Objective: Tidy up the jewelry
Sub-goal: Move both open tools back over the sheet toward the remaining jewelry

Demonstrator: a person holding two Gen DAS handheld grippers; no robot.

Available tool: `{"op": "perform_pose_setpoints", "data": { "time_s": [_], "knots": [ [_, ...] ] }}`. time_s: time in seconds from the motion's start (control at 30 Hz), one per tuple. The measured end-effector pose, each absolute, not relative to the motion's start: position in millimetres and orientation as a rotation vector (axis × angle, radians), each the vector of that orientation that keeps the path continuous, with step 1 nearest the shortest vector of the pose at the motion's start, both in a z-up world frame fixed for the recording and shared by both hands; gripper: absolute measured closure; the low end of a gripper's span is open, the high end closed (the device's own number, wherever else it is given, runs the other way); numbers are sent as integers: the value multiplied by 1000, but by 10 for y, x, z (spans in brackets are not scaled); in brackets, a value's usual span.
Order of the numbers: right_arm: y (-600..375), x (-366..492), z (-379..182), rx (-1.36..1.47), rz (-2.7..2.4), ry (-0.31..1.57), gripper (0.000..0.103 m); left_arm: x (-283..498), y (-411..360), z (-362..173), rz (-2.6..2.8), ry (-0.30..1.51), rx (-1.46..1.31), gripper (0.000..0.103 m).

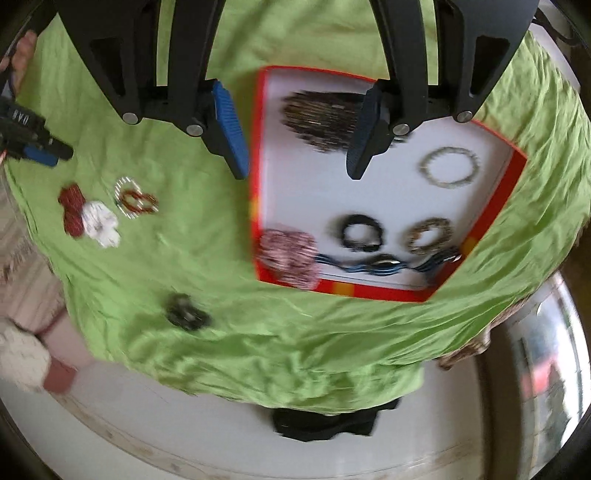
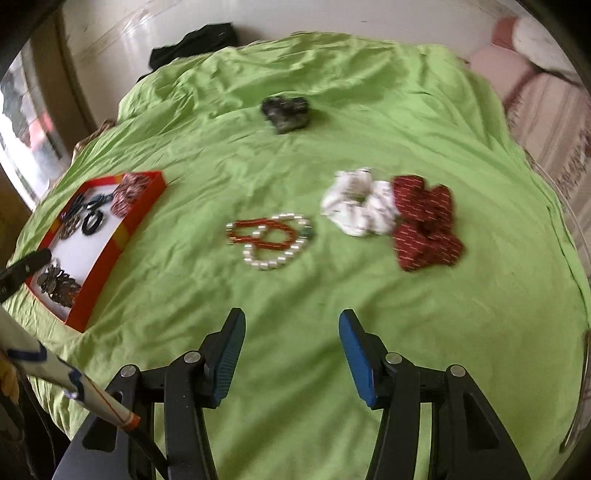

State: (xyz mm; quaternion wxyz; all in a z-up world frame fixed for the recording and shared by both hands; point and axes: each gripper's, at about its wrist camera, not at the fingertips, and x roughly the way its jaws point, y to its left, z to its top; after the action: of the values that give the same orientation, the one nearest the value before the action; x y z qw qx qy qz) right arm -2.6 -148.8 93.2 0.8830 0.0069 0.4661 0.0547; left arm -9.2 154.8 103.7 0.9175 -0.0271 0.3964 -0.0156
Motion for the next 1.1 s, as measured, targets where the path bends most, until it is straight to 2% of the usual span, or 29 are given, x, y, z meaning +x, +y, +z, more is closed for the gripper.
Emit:
{"op": "perform_pose_setpoints", "data": {
  "time_s": [0.37, 0.63, 1.1],
  "knots": [
    [-2434, -308, 808, 153, -5, 964, 46, -141, 815, 915, -128, 878, 30, 49],
    [-2947, -361, 680, 252, -71, 965, 46, 28, 536, 666, -174, 1005, 8, 49],
    [-2952, 12, 629, 291, -26, 935, 46, 952, 120, 456, -280, 1074, -69, 49]
  ]
}}
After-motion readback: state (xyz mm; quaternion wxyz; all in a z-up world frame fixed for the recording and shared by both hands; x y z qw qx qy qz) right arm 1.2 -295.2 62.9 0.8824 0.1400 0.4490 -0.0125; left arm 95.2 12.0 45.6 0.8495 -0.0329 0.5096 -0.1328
